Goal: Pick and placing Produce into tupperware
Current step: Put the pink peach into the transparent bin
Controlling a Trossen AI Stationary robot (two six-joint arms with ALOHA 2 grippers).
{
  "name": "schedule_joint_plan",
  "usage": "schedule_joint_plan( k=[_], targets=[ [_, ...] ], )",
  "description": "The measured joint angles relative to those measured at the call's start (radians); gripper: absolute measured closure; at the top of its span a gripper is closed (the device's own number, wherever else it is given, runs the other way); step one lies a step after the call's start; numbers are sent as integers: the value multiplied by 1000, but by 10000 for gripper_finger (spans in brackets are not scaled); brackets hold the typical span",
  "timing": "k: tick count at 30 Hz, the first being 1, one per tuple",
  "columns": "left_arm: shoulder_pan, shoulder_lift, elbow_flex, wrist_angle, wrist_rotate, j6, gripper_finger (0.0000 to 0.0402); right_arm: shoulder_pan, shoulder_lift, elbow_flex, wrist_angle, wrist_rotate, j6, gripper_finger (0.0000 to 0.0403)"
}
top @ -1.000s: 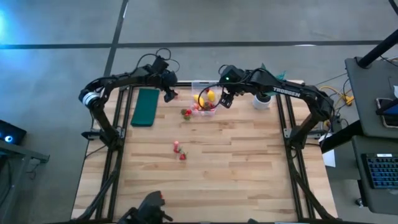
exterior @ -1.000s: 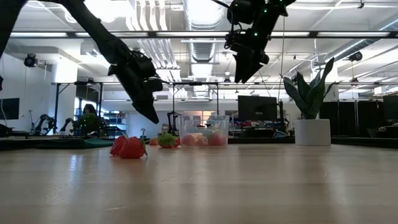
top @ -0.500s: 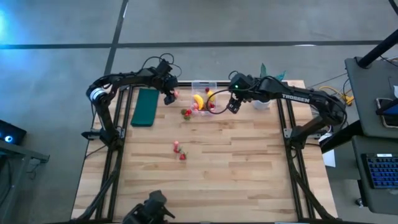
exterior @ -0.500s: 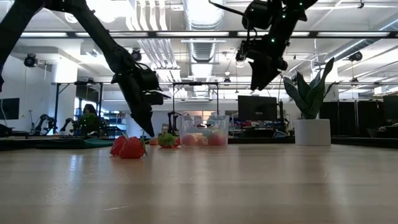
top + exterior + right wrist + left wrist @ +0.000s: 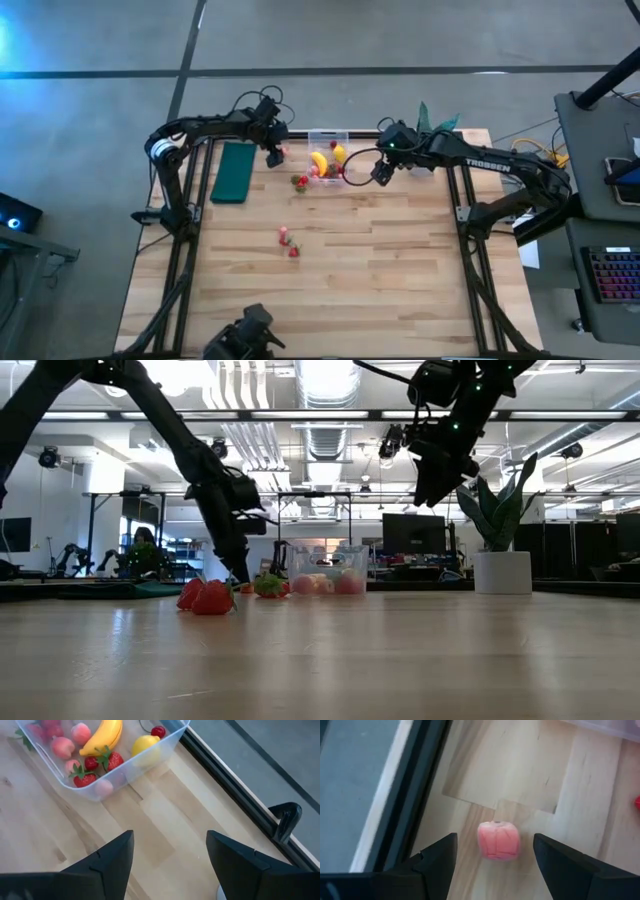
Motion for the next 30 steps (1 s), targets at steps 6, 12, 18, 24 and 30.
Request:
schedule_joint_plan(
  k=[6, 12, 18, 24, 30],
  targets=[
    [-7, 20, -1, -2, 8, -1, 164, 0, -3, -15, 1, 0, 0, 165],
    [-12, 15, -1, 0, 8, -2, 221, 0, -3, -17, 2, 0, -23, 161],
    [-13, 15, -2, 0, 7, -2, 268, 0, -3, -17, 7, 15, -36, 166],
    [-16, 12, -2, 0, -9, -1, 304, 0, -3, -17, 10, 25, -35, 166],
    [-48, -52, 41, -6, -14, -53, 316, 0, -3, -17, 18, 25, -33, 163]
  ],
)
